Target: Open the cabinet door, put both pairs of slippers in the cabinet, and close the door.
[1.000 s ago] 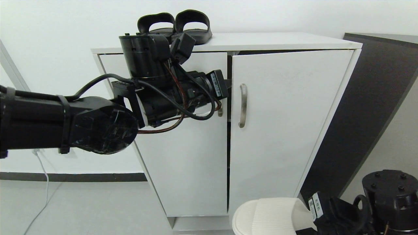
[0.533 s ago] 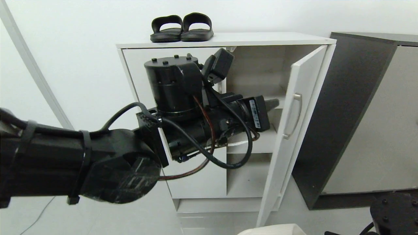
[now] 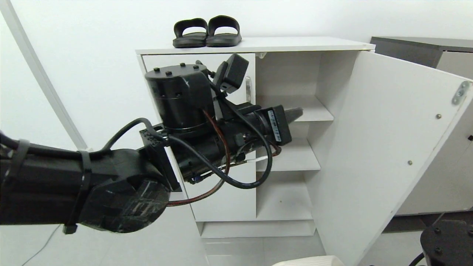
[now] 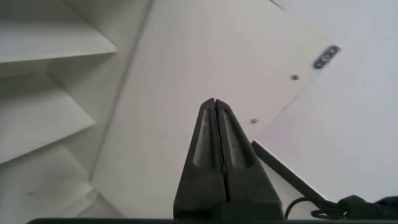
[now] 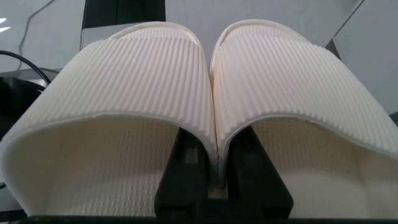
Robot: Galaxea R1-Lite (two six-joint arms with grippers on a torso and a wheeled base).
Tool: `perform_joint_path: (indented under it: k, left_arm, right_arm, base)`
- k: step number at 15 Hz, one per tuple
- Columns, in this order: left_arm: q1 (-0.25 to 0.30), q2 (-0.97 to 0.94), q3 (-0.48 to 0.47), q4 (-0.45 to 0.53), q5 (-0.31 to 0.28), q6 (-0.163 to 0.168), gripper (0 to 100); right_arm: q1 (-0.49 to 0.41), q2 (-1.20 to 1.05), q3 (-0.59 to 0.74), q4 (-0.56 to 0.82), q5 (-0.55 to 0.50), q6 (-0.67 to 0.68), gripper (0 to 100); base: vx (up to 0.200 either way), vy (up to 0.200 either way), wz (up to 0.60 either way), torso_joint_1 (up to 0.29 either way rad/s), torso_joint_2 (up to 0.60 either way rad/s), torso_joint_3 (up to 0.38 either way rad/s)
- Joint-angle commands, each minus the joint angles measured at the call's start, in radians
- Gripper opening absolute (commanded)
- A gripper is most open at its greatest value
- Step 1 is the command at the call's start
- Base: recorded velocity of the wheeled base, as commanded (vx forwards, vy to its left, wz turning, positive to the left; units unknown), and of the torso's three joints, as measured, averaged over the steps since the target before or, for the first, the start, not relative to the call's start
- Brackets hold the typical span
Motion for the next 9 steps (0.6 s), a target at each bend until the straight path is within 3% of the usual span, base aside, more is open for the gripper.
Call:
perform_joint_path:
  k: [1, 3, 5, 6, 9]
  left_arm:
    - [0.06, -0.124, 0.077, 0.011, -0.001, -0.001, 0]
    - [0.129, -0.274, 0.174, 0.072, 0.0, 0.0, 0]
    - [0.198, -0.464, 0.283, 0.238, 0.011, 0.006, 0]
    - [0.258, -0.639, 0.361, 0.371, 0.019, 0.009, 0]
    - [0.375, -0.929, 0.411, 0.588, 0.05, 0.019, 0]
  right_arm:
    - [-0.009, 0.013, -0.003, -0.007, -0.001, 0.0, 0]
    - [-0.043, 0.042, -0.009, -0.039, -0.004, 0.0, 0]
    - [-0.103, 0.079, -0.04, -0.111, -0.03, 0.006, 0]
    - [-0.181, 0.125, -0.09, -0.162, -0.101, 0.029, 0]
    - [-0.212, 0.188, -0.172, -0.263, -0.234, 0.196, 0]
  base:
    - [0.0, 0.0, 0.0, 0.0, 0.0, 0.0]
    - [0.0, 0.0, 0.0, 0.0, 0.0, 0.0]
    - [0.0, 0.0, 0.0, 0.0, 0.0, 0.0]
    - [0.0, 0.0, 0.0, 0.0, 0.0, 0.0]
    - [0.0, 0.0, 0.0, 0.0, 0.0, 0.0]
